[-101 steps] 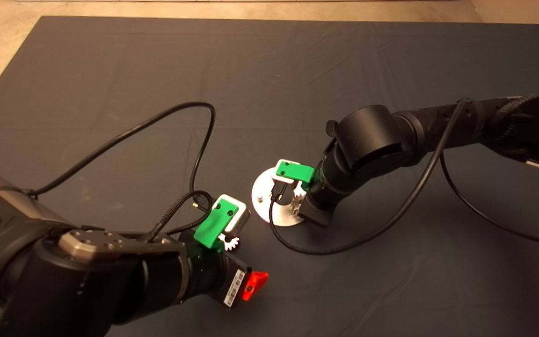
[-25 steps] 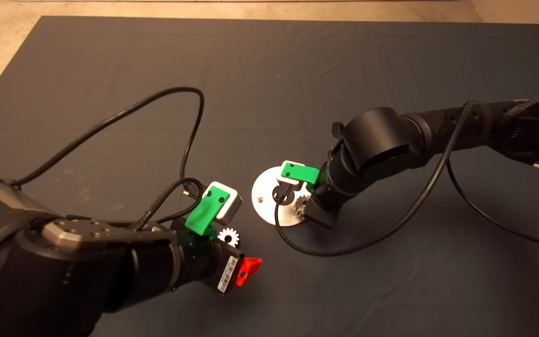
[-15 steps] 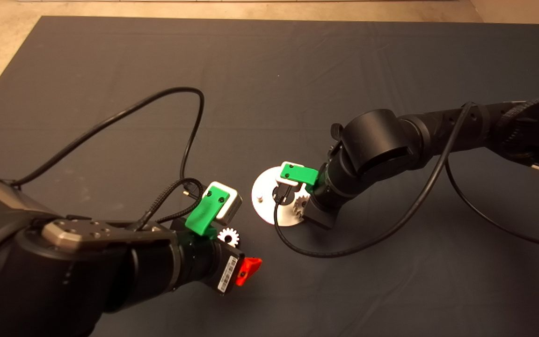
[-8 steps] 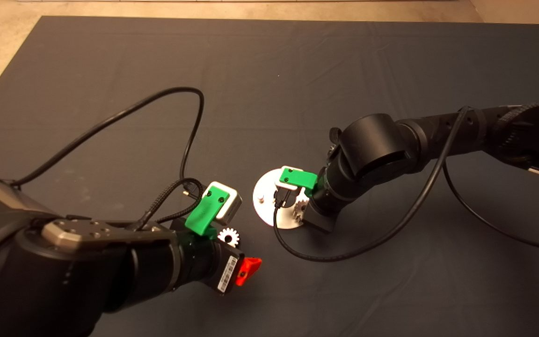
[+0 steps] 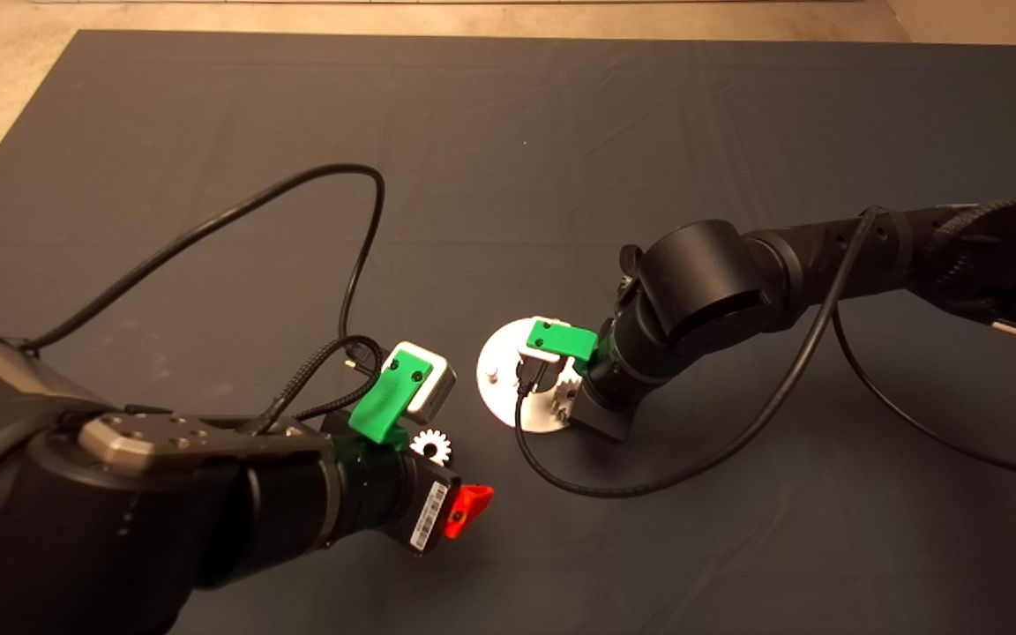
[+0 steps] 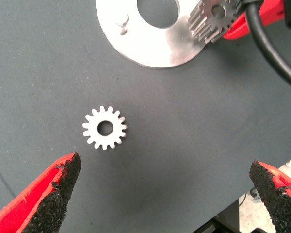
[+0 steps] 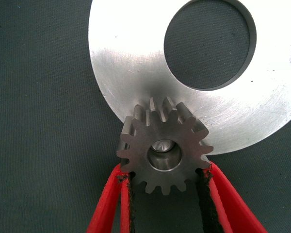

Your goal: Install three planetary gears onto the carrier pins

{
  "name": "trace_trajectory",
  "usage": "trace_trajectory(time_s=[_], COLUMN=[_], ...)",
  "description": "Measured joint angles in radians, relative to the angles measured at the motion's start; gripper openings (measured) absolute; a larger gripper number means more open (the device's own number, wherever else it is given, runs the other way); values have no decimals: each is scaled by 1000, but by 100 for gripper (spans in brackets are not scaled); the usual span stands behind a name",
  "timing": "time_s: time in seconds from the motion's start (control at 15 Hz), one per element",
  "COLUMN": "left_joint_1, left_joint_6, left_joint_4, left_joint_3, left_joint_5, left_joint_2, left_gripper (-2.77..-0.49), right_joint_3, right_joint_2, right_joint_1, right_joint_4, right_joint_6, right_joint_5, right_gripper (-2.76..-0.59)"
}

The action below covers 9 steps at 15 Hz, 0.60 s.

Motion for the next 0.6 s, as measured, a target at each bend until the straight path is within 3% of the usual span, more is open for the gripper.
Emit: trace_trajectory(time_s=[0.27,0.6], left_joint_1=[0,0], left_joint_6=[0,0], left_joint_4=[0,0], left_joint_3=[0,0], left_joint_5=[0,0], left_joint_2=[-2,-13], left_gripper=[-75,-75], right_joint_3=[0,0], right_joint_2=[0,0], right_joint_1=[0,-3], right_joint_4=[0,0], right_joint_6=[0,-2], right_joint_5=[0,0], right_gripper=[-266,-248])
